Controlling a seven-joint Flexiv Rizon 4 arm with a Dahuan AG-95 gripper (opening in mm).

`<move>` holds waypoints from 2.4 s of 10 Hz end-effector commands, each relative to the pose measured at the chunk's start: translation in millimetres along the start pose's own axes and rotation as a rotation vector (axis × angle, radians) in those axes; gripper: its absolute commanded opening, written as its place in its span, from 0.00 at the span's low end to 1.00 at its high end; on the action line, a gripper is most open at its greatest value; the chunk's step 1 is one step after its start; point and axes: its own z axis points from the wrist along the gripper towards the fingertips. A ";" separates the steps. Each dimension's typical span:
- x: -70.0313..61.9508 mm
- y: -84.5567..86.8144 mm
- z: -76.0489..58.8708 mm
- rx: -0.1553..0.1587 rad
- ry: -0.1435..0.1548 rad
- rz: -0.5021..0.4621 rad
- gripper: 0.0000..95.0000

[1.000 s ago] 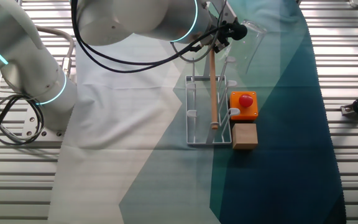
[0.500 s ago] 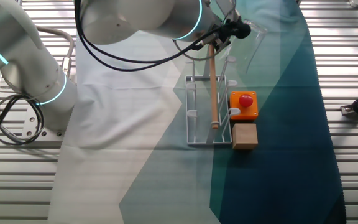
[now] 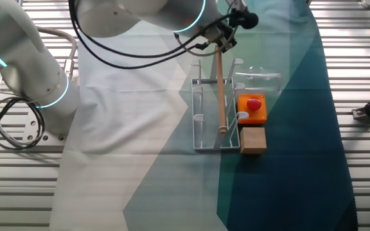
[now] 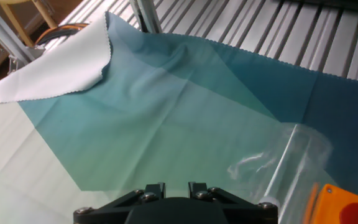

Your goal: Put the cup on the cup rack

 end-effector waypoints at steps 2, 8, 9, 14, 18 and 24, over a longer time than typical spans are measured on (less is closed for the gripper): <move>-1.1 0.5 -2.4 0.016 0.060 -0.006 0.40; -67.8 13.1 3.2 0.081 0.261 0.091 0.40; -72.3 13.3 6.6 0.089 0.300 0.115 0.40; -80.9 11.0 18.1 0.175 0.454 0.159 0.40; -84.4 15.5 20.8 0.279 0.504 0.191 0.20; -84.7 17.5 22.1 0.281 0.497 0.218 0.20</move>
